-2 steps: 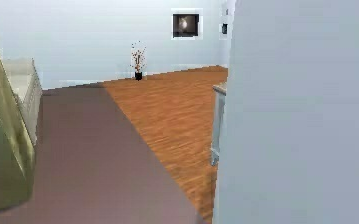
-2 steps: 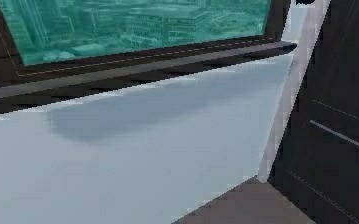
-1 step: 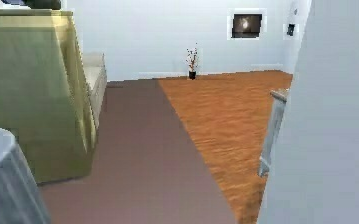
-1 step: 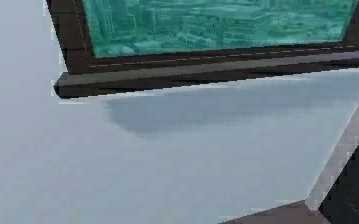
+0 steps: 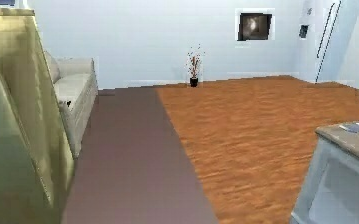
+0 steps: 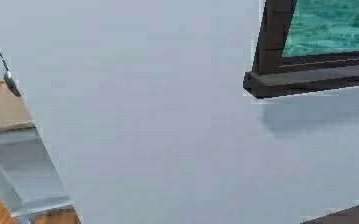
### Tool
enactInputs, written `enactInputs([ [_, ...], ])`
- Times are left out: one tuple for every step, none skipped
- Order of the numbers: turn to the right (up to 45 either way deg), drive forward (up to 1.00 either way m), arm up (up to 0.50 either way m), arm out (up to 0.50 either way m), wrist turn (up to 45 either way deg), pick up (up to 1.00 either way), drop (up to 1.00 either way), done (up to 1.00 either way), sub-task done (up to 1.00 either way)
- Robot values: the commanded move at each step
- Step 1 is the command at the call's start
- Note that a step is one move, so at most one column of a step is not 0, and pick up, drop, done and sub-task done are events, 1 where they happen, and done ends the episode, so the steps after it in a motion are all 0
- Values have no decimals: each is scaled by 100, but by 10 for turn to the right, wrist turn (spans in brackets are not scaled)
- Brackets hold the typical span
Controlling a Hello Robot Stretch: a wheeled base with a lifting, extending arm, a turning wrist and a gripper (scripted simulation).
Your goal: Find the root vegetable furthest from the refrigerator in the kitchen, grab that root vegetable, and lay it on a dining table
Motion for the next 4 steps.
enactInputs([
  [150,0,0,0,0,0,0,0,0],
  [0,100,0,0,0,0,0,0,0],
  [0,50,0,0,0,0,0,0,0],
  [450,0,0,0,0,0,0,0,0],
])
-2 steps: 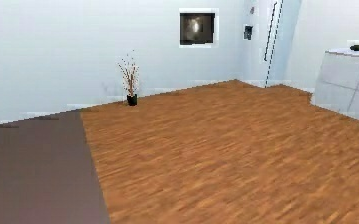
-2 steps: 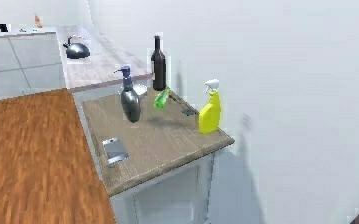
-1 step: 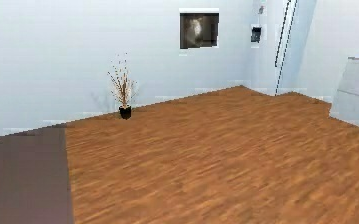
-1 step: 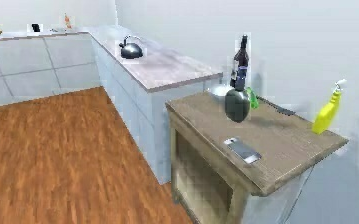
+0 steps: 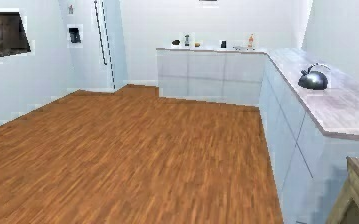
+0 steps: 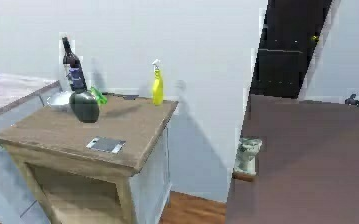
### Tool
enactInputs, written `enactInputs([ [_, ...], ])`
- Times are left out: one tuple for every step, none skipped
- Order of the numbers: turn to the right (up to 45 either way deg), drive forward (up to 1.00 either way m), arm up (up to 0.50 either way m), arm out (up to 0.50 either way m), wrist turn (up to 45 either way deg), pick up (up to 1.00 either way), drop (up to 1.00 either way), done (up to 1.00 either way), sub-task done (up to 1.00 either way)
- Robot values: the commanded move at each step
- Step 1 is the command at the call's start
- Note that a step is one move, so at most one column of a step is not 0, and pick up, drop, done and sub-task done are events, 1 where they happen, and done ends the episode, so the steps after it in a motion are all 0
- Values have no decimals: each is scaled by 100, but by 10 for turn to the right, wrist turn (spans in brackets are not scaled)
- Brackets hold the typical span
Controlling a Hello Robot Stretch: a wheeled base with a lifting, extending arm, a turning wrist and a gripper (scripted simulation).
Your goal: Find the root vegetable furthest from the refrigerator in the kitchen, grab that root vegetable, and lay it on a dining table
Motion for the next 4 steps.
enactInputs([
  [0,100,0,0,0,0,0,0,0],
  [30,0,0,0,0,0,0,0,0],
  [0,100,0,0,0,0,0,0,0],
  [0,100,0,0,0,0,0,0,0],
])
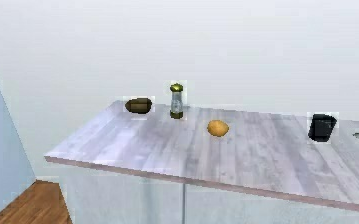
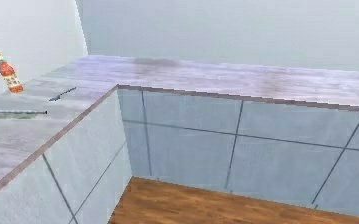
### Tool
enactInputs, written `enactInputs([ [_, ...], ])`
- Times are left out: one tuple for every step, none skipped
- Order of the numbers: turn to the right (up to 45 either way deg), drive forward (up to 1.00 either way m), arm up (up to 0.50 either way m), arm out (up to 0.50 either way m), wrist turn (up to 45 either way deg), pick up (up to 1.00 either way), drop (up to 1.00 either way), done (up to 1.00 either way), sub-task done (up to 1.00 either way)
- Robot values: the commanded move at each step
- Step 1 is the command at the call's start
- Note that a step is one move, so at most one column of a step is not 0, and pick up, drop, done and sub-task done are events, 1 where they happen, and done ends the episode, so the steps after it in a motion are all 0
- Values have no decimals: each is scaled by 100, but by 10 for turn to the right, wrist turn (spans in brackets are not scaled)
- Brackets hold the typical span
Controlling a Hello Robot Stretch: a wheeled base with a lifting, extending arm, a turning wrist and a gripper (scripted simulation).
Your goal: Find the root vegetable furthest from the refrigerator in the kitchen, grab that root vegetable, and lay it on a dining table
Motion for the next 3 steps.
enactInputs([
  [150,0,0,0,0,0,0,0,0],
  [0,15,0,0,0,0,0,0,0],
  [-450,0,0,0,0,0,0,0,0],
])
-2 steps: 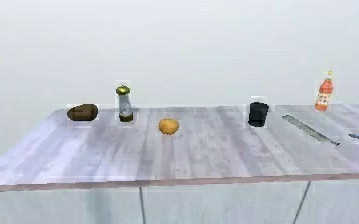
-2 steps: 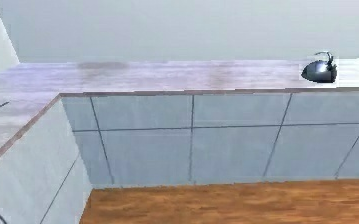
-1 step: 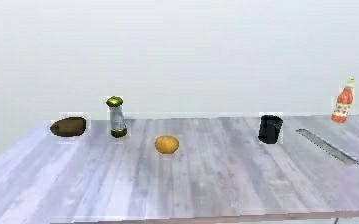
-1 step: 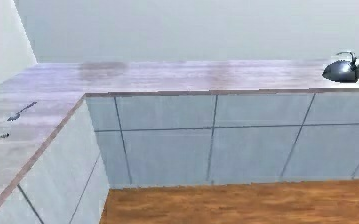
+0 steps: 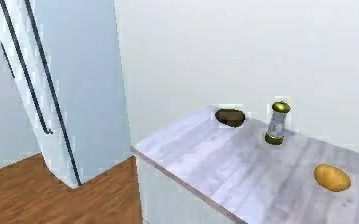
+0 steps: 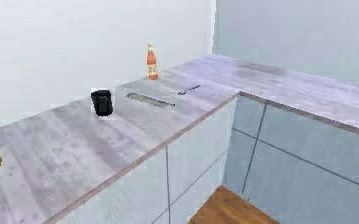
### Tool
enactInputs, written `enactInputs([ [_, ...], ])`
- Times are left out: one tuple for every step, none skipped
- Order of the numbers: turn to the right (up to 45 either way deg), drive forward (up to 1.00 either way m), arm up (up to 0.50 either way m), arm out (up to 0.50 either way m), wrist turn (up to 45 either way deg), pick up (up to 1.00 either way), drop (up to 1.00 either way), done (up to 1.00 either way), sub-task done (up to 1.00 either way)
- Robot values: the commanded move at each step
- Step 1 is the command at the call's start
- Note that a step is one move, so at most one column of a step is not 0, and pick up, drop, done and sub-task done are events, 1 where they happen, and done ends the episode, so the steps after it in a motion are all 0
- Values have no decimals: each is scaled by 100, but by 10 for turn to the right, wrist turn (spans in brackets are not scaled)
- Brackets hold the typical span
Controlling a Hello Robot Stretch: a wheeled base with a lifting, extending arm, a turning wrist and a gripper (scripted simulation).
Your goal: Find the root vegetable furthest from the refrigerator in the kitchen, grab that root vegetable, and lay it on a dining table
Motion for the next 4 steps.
enactInputs([
  [-450,0,0,0,0,0,0,0,0],
  [0,100,0,0,0,0,0,0,0],
  [-450,0,0,0,0,0,0,0,0],
  [0,5,0,0,0,0,0,0,0],
])
